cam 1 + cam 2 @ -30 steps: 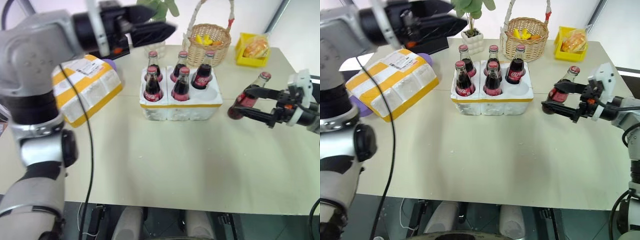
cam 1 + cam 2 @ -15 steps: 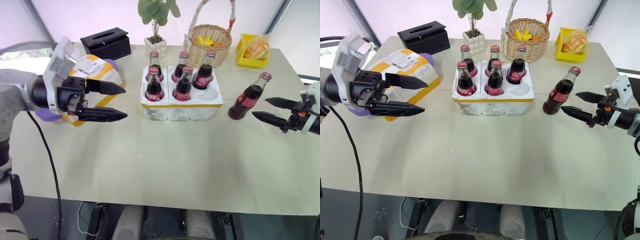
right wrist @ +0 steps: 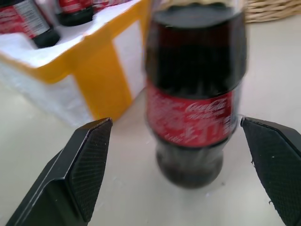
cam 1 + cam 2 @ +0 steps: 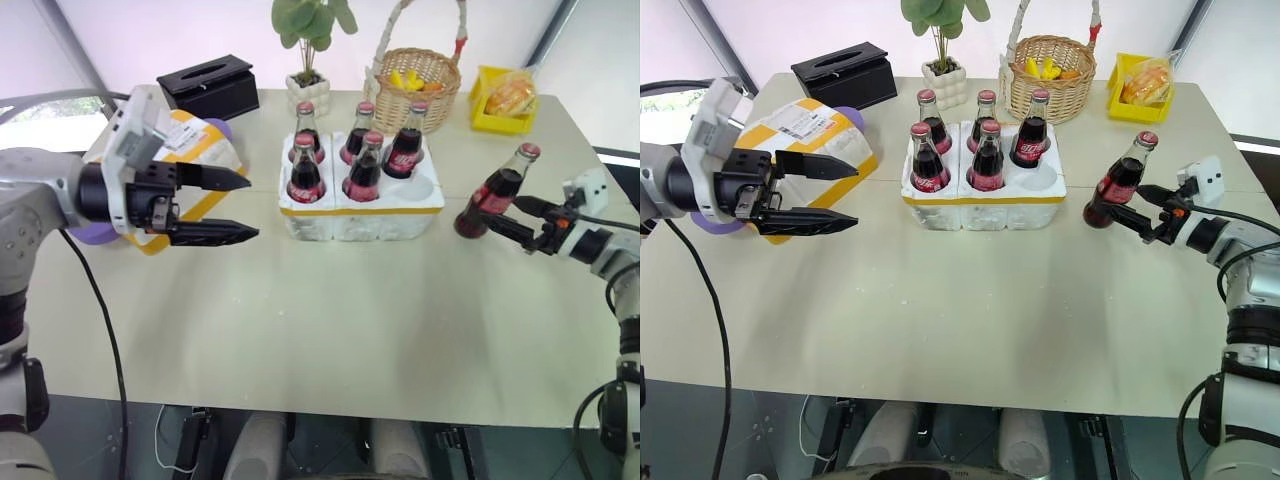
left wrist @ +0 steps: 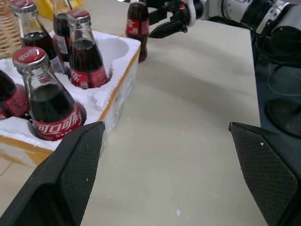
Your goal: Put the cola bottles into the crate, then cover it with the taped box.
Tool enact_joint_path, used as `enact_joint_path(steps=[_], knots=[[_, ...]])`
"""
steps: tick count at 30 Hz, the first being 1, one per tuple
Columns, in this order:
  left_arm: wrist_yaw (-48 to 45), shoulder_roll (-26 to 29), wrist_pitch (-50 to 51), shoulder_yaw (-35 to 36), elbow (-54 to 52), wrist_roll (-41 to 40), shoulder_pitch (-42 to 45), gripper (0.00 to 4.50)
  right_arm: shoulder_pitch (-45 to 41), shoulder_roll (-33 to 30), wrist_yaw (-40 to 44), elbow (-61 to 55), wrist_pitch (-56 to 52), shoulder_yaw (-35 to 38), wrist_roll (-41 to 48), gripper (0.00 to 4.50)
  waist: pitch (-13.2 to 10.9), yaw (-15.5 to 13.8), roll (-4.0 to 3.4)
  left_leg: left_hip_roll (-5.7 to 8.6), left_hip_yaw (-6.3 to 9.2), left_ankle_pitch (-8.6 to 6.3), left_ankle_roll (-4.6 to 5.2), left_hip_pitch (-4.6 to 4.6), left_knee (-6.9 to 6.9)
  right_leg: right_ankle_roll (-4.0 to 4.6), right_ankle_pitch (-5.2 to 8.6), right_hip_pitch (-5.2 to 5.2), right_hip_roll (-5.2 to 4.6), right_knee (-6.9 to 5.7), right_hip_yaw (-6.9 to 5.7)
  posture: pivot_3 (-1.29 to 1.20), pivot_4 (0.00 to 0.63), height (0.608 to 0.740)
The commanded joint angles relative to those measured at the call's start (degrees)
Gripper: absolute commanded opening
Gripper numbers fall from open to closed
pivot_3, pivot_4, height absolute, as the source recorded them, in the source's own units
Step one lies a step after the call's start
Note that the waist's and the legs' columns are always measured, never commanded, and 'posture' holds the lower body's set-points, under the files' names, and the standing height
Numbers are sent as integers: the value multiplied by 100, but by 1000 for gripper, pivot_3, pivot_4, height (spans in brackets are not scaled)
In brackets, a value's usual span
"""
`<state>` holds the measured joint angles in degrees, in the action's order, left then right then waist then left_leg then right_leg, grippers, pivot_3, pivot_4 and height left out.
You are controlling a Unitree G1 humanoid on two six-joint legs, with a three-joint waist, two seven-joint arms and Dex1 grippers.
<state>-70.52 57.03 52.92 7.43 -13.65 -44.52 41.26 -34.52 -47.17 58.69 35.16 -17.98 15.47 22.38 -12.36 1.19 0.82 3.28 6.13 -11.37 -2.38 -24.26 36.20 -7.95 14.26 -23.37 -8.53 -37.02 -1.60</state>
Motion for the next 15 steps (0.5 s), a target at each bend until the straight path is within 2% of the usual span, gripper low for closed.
enact_joint_path(steps=[1,8,10,13,15], knots=[[100,35,-24,150,-189,-132,7,4429,-309,71,-27,191,119,10,-40,4500,0,2,0,0,0,0,0,0,-1,0,0,0,0,0,0,0,150,740],[237,26,-92,104,-169,-119,-29,4429,-651,371,-127,626,237,-77,-173,4500,0,5,0,0,0,0,0,1,-2,0,0,0,1,0,0,0,150,740],[270,18,-93,98,-174,-126,-9,4500,-737,437,-279,757,275,-44,-199,3946,0,5,0,0,1,0,0,1,-2,0,0,0,1,0,0,0,150,740],[310,8,-84,111,-176,-150,2,4500,-807,464,-276,794,240,8,-127,2782,0,15,0,0,1,0,0,1,-2,0,0,0,2,0,0,0,150,740],[321,7,-95,118,-186,-155,-33,4500,-775,447,-217,689,216,19,-86,2801,0,27,0,0,1,0,0,2,-2,0,0,0,3,0,0,0,150,740]])
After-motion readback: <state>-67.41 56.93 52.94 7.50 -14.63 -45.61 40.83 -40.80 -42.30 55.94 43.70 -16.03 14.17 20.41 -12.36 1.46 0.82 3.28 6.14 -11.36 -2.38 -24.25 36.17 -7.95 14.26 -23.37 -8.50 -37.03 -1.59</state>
